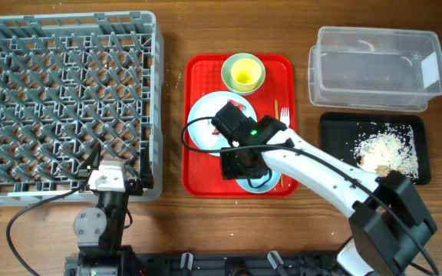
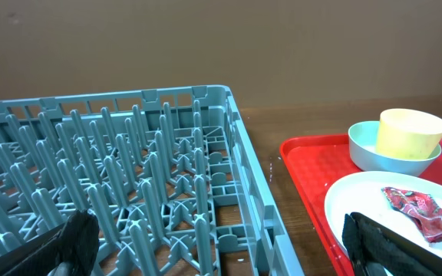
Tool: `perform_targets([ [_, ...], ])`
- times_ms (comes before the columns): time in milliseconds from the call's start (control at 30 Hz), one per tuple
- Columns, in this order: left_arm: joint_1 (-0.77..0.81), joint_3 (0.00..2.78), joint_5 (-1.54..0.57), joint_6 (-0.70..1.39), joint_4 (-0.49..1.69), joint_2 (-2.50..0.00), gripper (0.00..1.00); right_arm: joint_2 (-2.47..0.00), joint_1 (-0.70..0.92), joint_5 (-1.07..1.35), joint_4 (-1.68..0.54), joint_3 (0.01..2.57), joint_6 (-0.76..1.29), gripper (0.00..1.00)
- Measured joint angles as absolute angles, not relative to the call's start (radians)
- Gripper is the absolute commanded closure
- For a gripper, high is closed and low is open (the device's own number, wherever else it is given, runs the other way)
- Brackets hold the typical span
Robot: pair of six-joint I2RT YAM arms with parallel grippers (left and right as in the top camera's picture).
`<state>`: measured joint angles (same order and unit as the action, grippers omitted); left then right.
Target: Sort waste into correct bins and load items into the dishwasher rack
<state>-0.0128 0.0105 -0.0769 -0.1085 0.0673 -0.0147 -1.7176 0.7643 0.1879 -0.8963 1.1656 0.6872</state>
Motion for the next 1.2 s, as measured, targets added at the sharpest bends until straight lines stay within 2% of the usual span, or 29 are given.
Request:
perform_targets([
  [167, -0.013, 0.010, -0.077, -0.109, 0.067, -0.015, 0.00, -1.718, 0.764, 0.237, -0.951, 1.206, 0.671, 0.50],
  [200, -0.013, 0.010, -0.077, -0.109, 0.067, -0.015, 0.00, -1.718, 0.764, 0.240, -0.970, 1.230, 0.665, 0.47],
  [267, -0.013, 0.010, -0.077, -0.109, 0.067, -0.015, 0.00, -1.711, 0.763, 0.239, -1.016, 1.296, 0.650, 0.29],
  [300, -0.013, 0.010, -0.077, -0.109, 0.067, -0.015, 0.00, -1.705, 0.760, 0.234, -1.041, 1.326, 0.644, 0.00],
  [567, -0.013, 0.010, -0.077, -0.109, 0.067, -0.015, 0.00, -1.582, 0.617, 0.134, -1.192, 1.478, 0.630, 0.00],
  [867, -0.013, 0.010, -0.077, -0.109, 0.067, -0.015, 0.00, -1.451, 0.252, 0.013, -1.219, 1.489, 0.630, 0.00],
  [1200, -0.013, 0.010, -0.077, -0.109, 0.067, -0.015, 0.00, -1.451, 0.207, -0.009, -1.218, 1.489, 0.630, 0.00],
])
